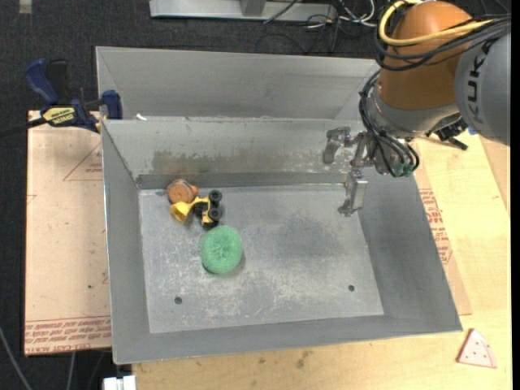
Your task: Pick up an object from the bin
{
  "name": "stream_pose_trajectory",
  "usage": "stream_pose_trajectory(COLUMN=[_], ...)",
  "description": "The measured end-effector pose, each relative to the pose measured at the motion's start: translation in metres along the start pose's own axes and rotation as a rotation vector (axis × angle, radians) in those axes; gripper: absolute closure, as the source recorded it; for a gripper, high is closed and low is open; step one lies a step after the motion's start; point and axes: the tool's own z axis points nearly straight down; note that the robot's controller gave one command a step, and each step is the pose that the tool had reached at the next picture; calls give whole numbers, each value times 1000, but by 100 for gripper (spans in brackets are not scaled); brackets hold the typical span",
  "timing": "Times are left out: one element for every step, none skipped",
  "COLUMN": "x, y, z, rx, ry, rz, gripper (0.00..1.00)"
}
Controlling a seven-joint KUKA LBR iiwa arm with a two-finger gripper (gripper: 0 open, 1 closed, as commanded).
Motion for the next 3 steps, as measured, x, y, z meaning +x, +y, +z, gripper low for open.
stream_pose_trajectory(x=[-1,-3,-3], y=[0,6,33], z=[-5,16,51], rx=[1,1,0], ry=[-7,-16,-3], rz=[-1,80,119], gripper=[0,0,0])
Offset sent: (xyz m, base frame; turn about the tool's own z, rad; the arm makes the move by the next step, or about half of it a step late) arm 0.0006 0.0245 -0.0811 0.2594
